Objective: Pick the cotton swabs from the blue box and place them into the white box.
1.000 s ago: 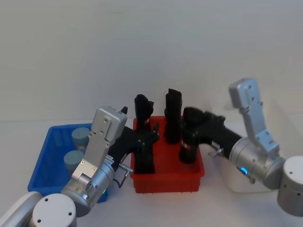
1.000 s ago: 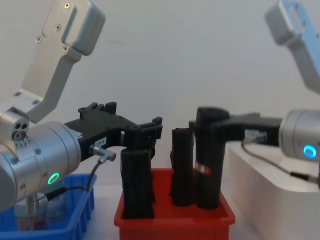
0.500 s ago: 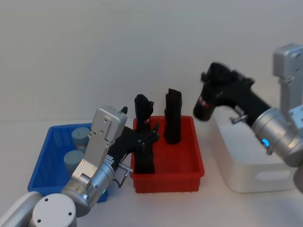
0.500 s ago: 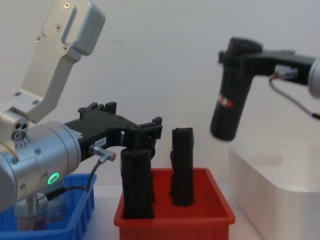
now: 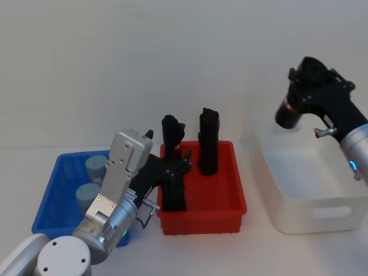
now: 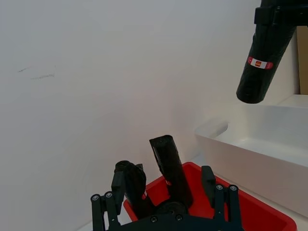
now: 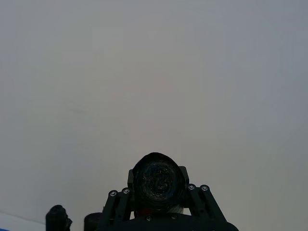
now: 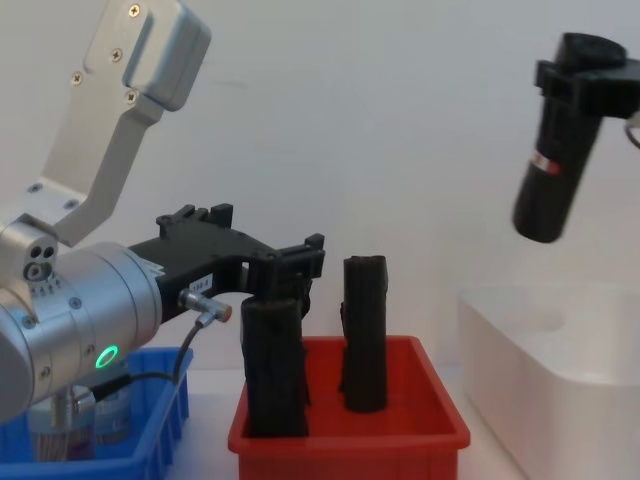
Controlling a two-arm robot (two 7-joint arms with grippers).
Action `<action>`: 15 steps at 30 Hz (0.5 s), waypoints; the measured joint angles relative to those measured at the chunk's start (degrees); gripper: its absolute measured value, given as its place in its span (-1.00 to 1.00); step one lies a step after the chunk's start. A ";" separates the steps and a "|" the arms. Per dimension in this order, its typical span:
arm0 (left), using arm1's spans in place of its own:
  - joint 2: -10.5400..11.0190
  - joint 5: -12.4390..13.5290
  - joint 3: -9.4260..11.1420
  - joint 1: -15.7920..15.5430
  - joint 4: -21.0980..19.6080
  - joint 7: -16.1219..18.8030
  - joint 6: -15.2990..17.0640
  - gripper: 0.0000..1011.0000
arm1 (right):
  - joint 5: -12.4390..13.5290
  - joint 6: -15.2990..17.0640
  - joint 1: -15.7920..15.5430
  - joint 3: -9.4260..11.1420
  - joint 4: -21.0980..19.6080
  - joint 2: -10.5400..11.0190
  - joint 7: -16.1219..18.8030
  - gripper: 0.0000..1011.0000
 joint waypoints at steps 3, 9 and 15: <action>0.00 0.00 0.00 0.00 0.00 0.00 0.00 0.99 | -0.26 -0.05 -0.58 0.41 0.11 0.39 -1.41 -0.06; 0.00 0.00 0.00 0.00 0.00 0.00 0.00 0.99 | -0.26 1.00 -1.25 0.92 1.14 0.80 -2.70 -0.06; 0.00 0.00 0.00 0.00 0.00 0.00 0.00 0.99 | -0.07 1.85 -1.21 1.03 2.73 0.61 -2.99 -0.03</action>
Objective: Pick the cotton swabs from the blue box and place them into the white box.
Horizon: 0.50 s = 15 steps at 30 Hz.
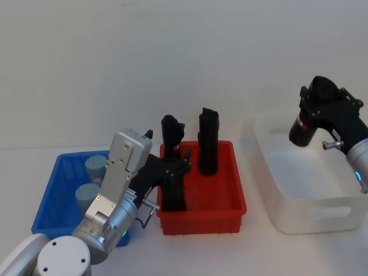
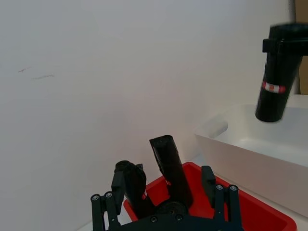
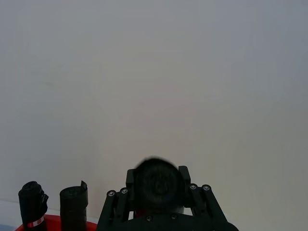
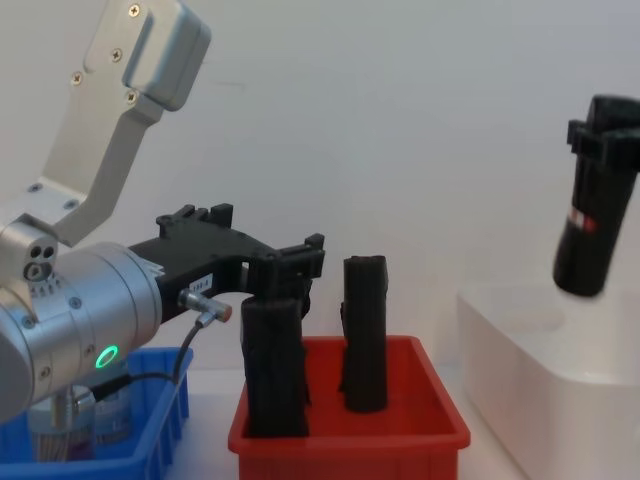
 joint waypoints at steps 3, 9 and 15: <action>0.00 0.00 0.00 0.00 0.00 0.00 0.00 0.99 | 0.06 0.17 0.12 0.00 0.64 -0.14 -0.07 0.14; 0.00 0.00 0.00 0.00 0.00 0.00 0.00 0.99 | 0.13 0.39 0.29 0.00 1.59 -0.34 -0.17 0.52; 0.00 0.00 0.00 0.00 0.00 0.00 0.00 0.99 | 0.16 0.55 0.40 -0.02 2.18 -0.47 -0.24 0.86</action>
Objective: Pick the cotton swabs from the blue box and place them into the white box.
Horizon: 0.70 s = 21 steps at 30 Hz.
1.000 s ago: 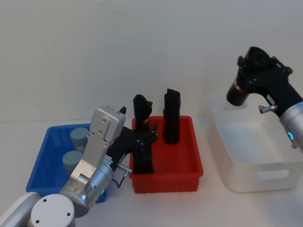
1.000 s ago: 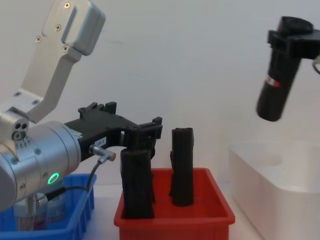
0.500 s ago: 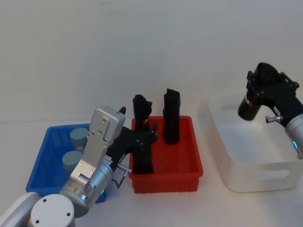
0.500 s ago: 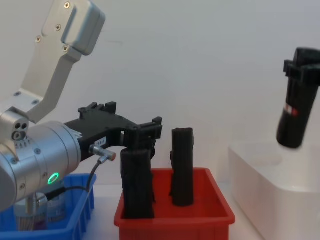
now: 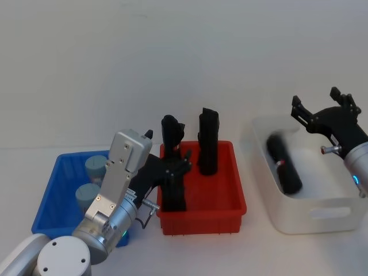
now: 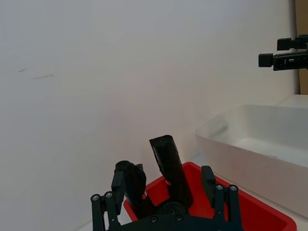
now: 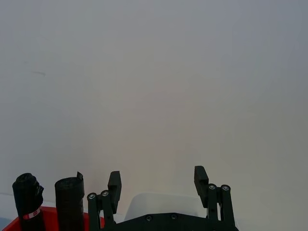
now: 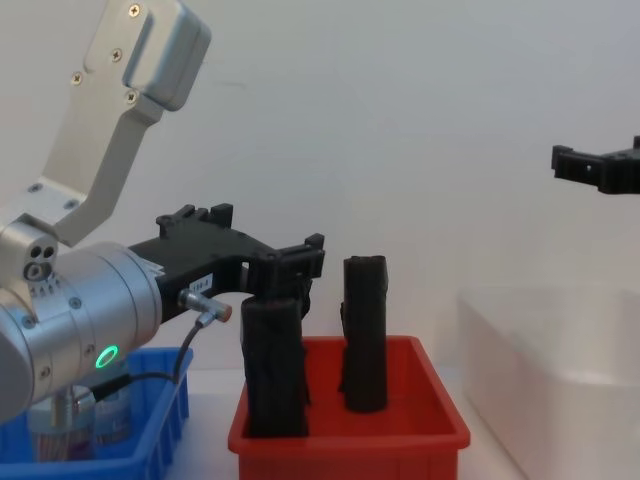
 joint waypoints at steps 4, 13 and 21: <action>0.13 0.12 -0.11 0.08 -0.21 0.11 0.23 0.99 | 0.02 0.06 0.06 0.00 0.23 -0.05 -0.03 0.98; 1.96 0.46 -1.37 1.25 -2.64 3.03 2.52 0.99 | 0.06 0.14 0.11 -0.01 0.56 -0.11 -0.09 0.98; 5.37 -0.95 -3.47 3.93 -6.14 7.34 5.84 0.99 | 0.06 0.19 0.14 0.00 0.71 -0.15 -0.09 0.98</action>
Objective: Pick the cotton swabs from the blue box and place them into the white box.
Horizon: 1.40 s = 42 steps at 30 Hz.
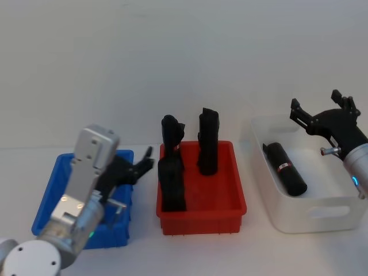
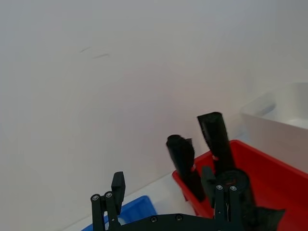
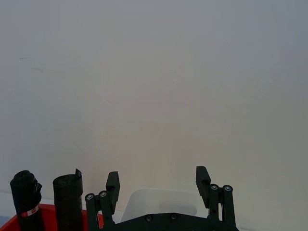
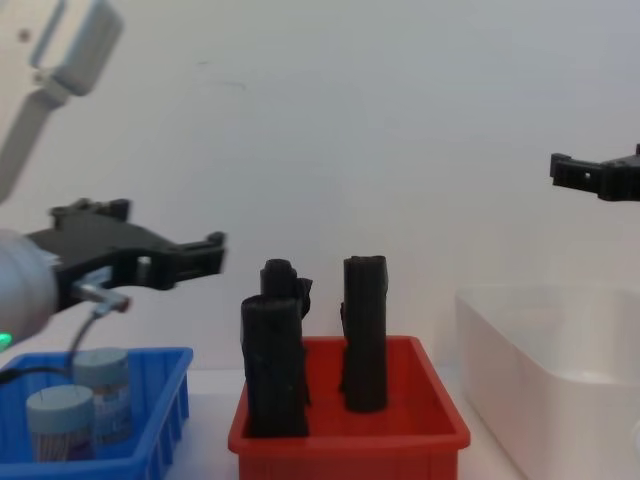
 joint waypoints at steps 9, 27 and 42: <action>4.39 -3.63 -2.75 3.93 -3.49 5.70 3.27 0.99 | 0.00 0.00 0.03 0.00 0.07 -0.03 0.00 0.98; 8.86 -8.46 -6.54 8.60 -6.47 9.90 6.80 0.99 | -0.01 0.00 0.03 0.00 0.15 -0.04 0.01 0.98; 5.39 -5.96 -6.11 2.77 -1.43 -2.02 9.29 0.99 | -0.01 0.00 0.03 0.00 0.15 -0.03 0.01 0.98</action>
